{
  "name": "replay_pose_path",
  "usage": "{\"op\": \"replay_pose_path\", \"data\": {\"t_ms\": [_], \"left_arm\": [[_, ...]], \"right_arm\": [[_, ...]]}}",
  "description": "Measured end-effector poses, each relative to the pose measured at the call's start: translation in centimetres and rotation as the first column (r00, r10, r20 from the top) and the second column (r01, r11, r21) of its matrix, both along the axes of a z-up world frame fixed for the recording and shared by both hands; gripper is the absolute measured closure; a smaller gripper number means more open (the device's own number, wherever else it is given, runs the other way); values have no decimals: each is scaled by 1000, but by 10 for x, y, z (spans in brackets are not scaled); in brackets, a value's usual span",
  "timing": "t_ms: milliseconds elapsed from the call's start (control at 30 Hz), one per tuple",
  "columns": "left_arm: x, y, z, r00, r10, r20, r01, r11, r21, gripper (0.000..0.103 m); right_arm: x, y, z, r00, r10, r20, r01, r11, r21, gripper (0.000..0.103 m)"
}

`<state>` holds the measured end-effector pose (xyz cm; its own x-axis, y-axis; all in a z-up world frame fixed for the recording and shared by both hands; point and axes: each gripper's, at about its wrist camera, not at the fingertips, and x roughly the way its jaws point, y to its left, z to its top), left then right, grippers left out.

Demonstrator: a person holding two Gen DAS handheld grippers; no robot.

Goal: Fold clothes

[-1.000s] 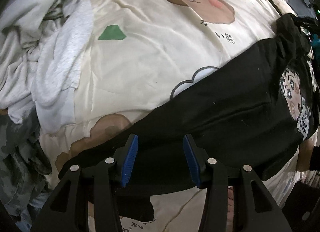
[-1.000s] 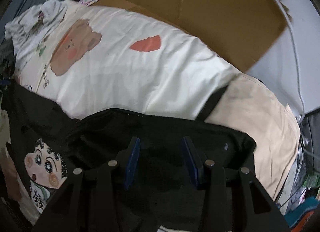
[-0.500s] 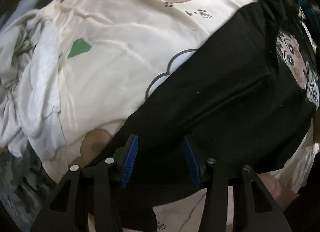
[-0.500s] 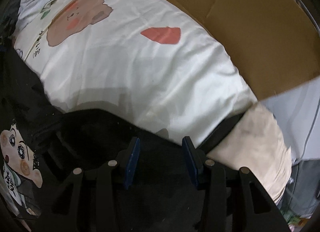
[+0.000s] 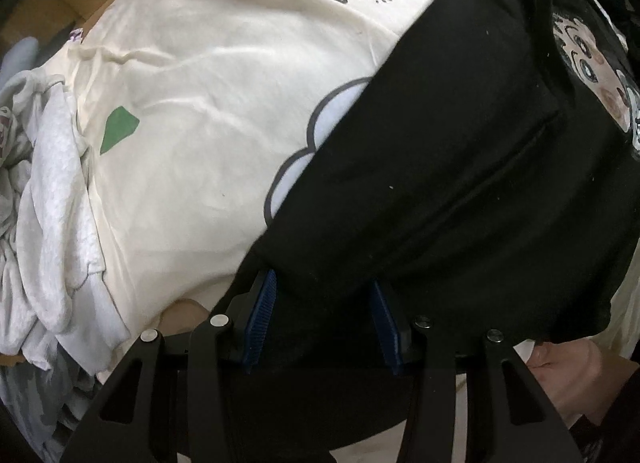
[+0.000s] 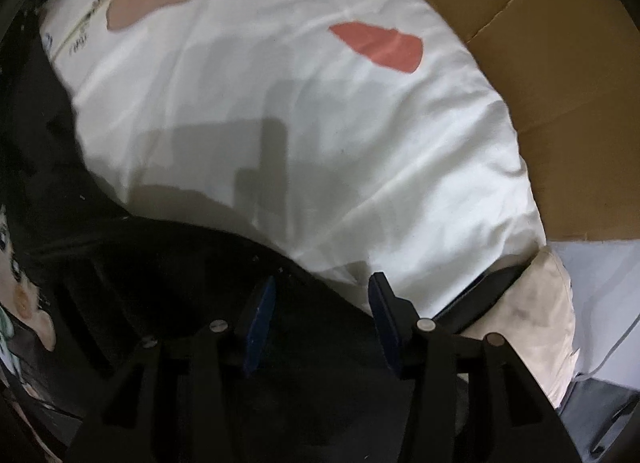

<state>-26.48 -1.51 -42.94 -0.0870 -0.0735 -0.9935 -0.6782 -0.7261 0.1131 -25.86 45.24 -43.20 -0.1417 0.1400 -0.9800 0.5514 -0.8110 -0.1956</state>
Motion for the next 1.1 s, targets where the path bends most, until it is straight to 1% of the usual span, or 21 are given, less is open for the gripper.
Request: {"op": "replay_pose_path", "data": {"t_ms": [33, 67, 100, 133, 167, 200, 233, 267, 367, 533, 633, 700, 767, 833, 900, 1000, 1100], "left_arm": [[-2, -2, 1, 1000, 4, -1, -4, 1000, 10, 58], [-5, -3, 2, 1000, 12, -1, -12, 1000, 21, 73], [-8, -6, 4, 1000, 22, -1, -22, 999, 29, 81], [-11, -8, 7, 999, 34, -1, -34, 999, 38, 88], [-15, -10, 9, 999, 45, -2, -45, 998, 50, 93], [-18, -12, 13, 999, 53, -5, -53, 997, 64, 94], [-21, -14, 16, 998, 61, -10, -60, 995, 76, 96], [-24, -15, 20, 997, 72, -16, -70, 993, 90, 98], [-36, -20, 34, 993, 110, -34, -105, 986, 132, 98], [-59, -33, 48, 980, 190, -65, -176, 968, 180, 99], [-75, -42, 52, 966, 244, -86, -223, 954, 199, 99], [-71, -40, 50, 956, 277, -94, -253, 944, 211, 99], [-79, -47, 48, 947, 306, -100, -278, 934, 223, 99], [-90, -53, 49, 935, 339, -109, -307, 923, 233, 99], [-93, -66, 51, 924, 365, -115, -330, 912, 244, 99], [-99, -59, 58, 906, 402, -132, -361, 898, 252, 99], [-114, -55, 54, 892, 430, -139, -386, 885, 262, 99]], "right_arm": [[-2, 1, -2, 1000, -1, 11, 1, 1000, -5, 57], [-3, 2, -3, 1000, -3, 20, 3, 1000, -12, 60], [-4, 1, -3, 1000, 0, 30, 0, 1000, -24, 65], [-4, 1, -3, 999, 6, 42, -4, 999, -39, 78], [-4, 0, -2, 999, 12, 46, -10, 999, -44, 88], [-3, -2, -1, 999, 20, 43, -18, 999, -44, 90], [-3, -1, 1, 999, 12, 39, -10, 999, -52, 94], [-3, 2, 3, 999, -6, 33, 8, 998, -65, 96], [-5, 12, 11, 998, -65, 15, 66, 992, -106, 97], [-9, 35, 25, 984, -179, -14, 174, 969, -175, 98], [-12, 45, 31, 971, -236, -34, 225, 954, -198, 98], [-16, 50, 35, 960, -276, -41, 261, 941, -218, 98], [-20, 52, 41, 951, -306, -54, 286, 929, -235, 98], [-25, 54, 45, 942, -330, -65, 306, 921, -242, 98], [-28, 57, 46, 933, -352, -72, 326, 914, -242, 98], [-30, 60, 44, 918, -390, -78, 361, 900, -244, 98], [-31, 67, 45, 898, -430, -90, 399, 884, -244, 99]]}}
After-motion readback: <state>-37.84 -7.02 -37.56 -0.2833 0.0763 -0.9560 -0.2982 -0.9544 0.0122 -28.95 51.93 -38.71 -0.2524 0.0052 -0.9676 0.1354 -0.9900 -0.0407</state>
